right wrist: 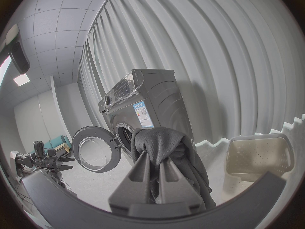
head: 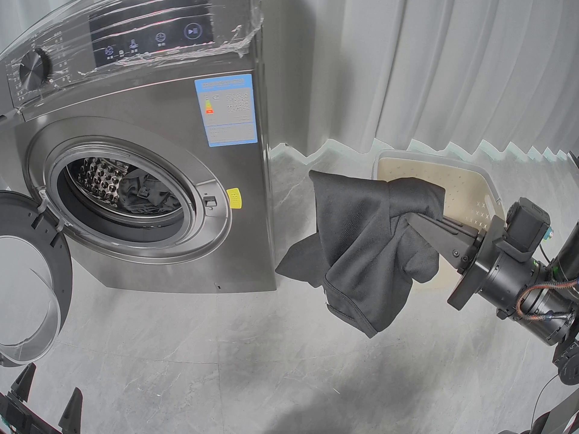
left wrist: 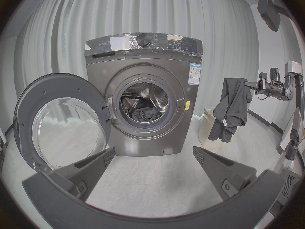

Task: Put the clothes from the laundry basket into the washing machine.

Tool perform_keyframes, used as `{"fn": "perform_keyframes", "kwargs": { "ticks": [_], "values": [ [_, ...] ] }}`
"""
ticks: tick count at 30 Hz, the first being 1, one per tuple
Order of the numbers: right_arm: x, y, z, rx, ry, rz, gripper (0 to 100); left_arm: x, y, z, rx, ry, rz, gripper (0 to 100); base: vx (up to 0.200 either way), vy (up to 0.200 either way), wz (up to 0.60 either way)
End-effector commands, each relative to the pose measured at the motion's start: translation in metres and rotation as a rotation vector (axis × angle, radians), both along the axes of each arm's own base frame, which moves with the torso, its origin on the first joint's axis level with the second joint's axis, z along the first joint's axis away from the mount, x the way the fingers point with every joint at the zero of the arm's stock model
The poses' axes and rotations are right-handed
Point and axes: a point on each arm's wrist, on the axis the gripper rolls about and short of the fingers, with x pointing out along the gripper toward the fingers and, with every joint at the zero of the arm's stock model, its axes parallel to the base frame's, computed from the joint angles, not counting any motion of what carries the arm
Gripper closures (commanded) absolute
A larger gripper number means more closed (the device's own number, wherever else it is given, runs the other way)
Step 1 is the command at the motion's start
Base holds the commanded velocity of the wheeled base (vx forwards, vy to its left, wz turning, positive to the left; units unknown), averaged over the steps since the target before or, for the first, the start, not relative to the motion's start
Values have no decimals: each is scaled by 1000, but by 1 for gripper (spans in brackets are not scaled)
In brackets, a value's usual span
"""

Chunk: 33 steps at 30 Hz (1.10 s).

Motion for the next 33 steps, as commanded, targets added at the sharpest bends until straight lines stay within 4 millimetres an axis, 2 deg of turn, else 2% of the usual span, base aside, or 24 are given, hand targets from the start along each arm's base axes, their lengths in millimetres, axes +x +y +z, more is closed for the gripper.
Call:
{"fn": "perform_keyframes", "kwargs": {
  "ticks": [1,6,24,33],
  "values": [
    [0,0,0,-1,0,1,100,0,0,-2,0,-4,0,0,0,0,0],
    [0,0,0,-2,2,1,100,0,0,-2,0,-4,0,0,0,0,0],
    [2,2,-1,0,5,-2,100,0,0,-2,0,-3,0,0,-200,0,0],
    [2,1,-2,2,5,-3,100,0,0,-2,0,-3,0,0,0,0,0]
  ]
}}
